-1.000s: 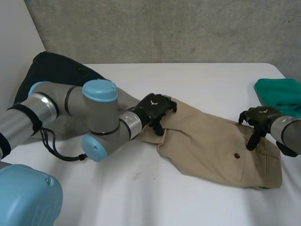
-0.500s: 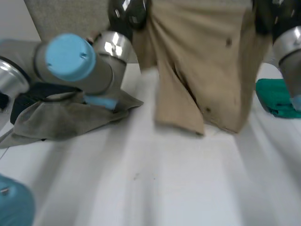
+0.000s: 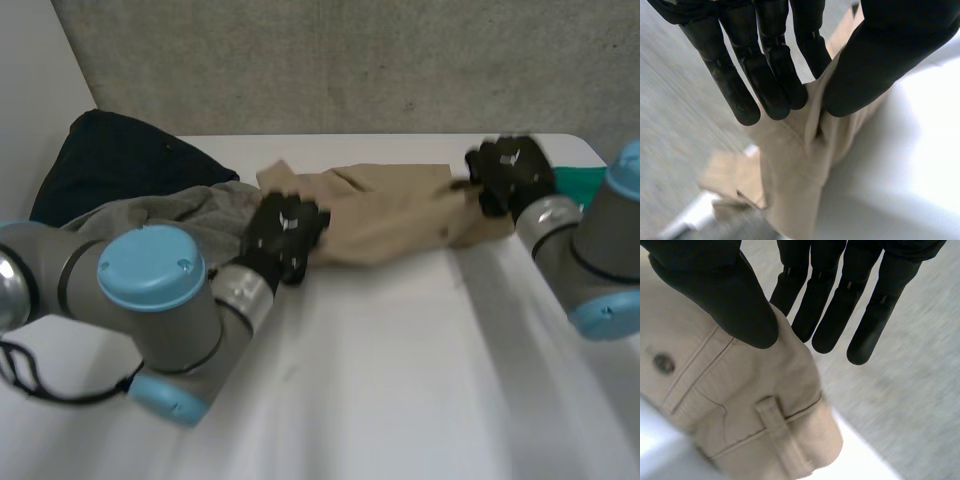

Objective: Fold the laundry.

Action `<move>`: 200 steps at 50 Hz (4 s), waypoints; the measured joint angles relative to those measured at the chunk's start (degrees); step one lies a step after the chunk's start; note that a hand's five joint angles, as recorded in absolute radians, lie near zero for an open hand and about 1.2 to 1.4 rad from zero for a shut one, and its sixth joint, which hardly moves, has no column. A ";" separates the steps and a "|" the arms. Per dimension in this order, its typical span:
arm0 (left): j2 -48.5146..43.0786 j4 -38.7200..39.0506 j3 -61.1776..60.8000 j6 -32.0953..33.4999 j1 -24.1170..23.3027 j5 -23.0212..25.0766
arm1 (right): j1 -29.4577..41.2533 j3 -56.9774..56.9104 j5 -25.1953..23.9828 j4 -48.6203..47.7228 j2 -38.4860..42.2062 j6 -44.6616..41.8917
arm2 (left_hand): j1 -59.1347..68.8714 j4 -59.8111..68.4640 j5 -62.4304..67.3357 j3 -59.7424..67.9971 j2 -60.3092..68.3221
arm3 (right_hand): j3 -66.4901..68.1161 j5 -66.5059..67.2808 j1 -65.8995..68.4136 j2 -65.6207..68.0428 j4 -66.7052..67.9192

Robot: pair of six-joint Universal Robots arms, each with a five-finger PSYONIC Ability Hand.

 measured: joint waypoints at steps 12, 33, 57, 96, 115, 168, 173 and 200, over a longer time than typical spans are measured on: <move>14.35 -16.09 -1.24 -0.50 -0.06 -1.46 | -0.56 10.06 -3.90 2.39 -3.08 -6.56 | -37.19 -39.72 -39.09 -39.07 -39.45 | 0.00 0.00 0.40 0.37 0.00; -4.72 -16.24 11.12 -0.25 1.11 -1.73 | -0.62 18.37 -6.64 1.98 -10.26 -6.98 | -41.57 -45.55 -44.83 -44.99 -45.11 | 0.00 0.00 0.40 0.37 0.00; -13.95 -18.07 16.16 -0.20 2.98 1.91 | -0.60 18.79 -6.25 2.01 -10.26 -7.04 | 0.71 -0.72 -0.58 -1.05 -0.96 | 0.00 0.00 0.40 0.37 0.00; 14.44 -37.92 10.34 -0.69 1.29 -5.35 | -4.87 -0.83 -3.18 42.09 -21.12 -22.00 | 0.71 0.89 0.29 0.72 0.76 | 0.28 1.53 2.36 0.37 0.03; -7.01 -5.09 37.47 5.90 3.15 -5.17 | 0.31 -17.54 7.85 18.96 -3.56 -16.27 | 0.71 0.91 0.43 0.74 0.78 | -1.80 -0.67 2.09 -1.56 -2.21; 15.43 -16.16 9.33 3.21 1.24 -4.65 | 0.02 2.54 8.31 22.16 -21.36 -1.99 | 0.71 1.12 0.43 0.73 0.78 | -39.66 -1.53 2.25 -0.09 -0.38; 25.82 -24.81 9.80 3.14 1.33 -5.06 | 0.00 -4.08 8.17 32.38 -29.32 -8.10 | 0.71 1.13 0.43 0.73 0.78 | -39.66 -1.52 2.25 -0.09 -0.35; 1.81 -15.61 30.07 4.39 3.70 -5.35 | 0.39 -17.31 7.84 29.20 -9.10 -11.89 | 0.72 1.14 0.43 0.73 0.85 | -39.66 -1.53 2.24 -0.09 0.22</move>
